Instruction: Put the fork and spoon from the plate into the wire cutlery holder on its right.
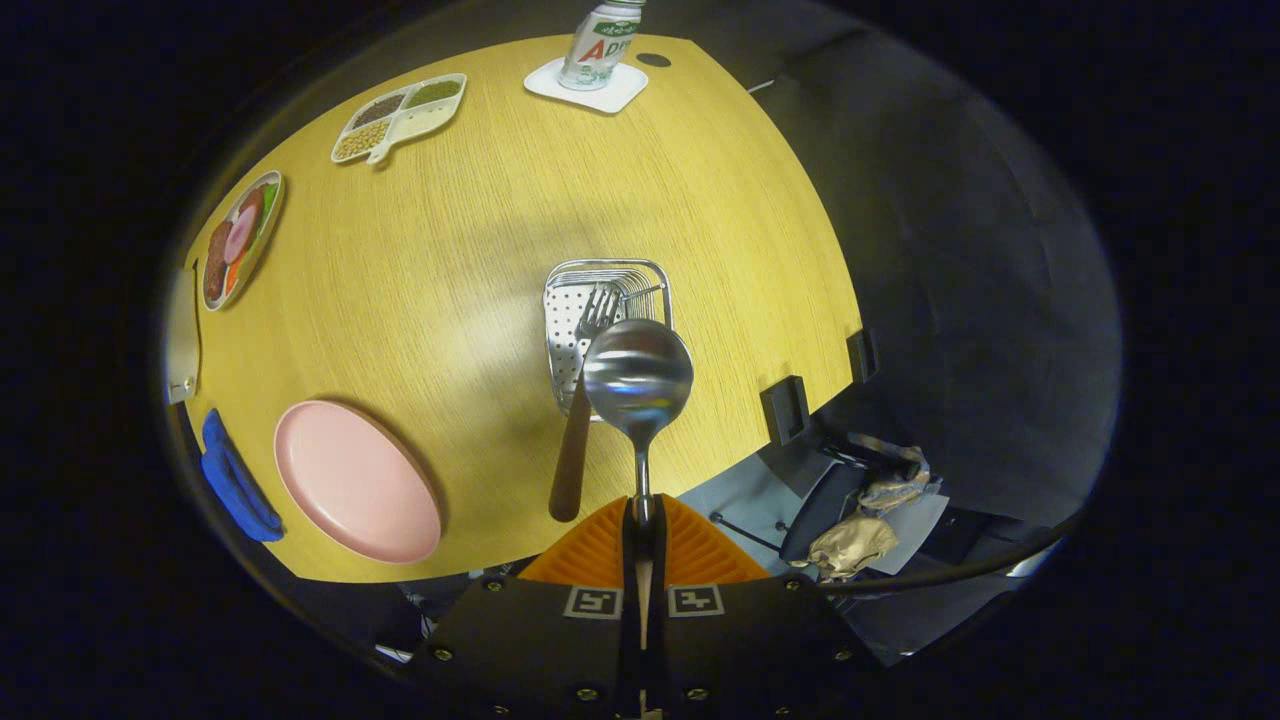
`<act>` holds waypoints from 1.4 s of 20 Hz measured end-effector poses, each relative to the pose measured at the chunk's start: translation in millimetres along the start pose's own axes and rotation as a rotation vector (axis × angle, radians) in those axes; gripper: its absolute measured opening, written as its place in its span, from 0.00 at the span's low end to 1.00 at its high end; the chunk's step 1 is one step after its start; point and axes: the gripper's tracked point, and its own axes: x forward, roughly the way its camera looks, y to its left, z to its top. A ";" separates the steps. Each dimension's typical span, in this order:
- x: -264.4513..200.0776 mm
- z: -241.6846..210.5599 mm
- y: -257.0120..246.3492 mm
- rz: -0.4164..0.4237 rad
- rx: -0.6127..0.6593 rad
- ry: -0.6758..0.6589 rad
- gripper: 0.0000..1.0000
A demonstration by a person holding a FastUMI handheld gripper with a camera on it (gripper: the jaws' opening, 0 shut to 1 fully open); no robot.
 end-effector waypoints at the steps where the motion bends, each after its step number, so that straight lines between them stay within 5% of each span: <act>1: 3.9 2.4 -0.5 0.007 -0.003 0.015 0.02; 13: 24.6 18.0 7.0 0.072 -0.107 0.113 0.04; 16: 19.6 23.9 2.0 0.056 -0.091 0.086 0.11; 20: 9.9 35.5 4.3 0.091 -0.053 0.009 0.43; 28: -4.2 42.8 14.6 0.155 -0.023 -0.080 0.43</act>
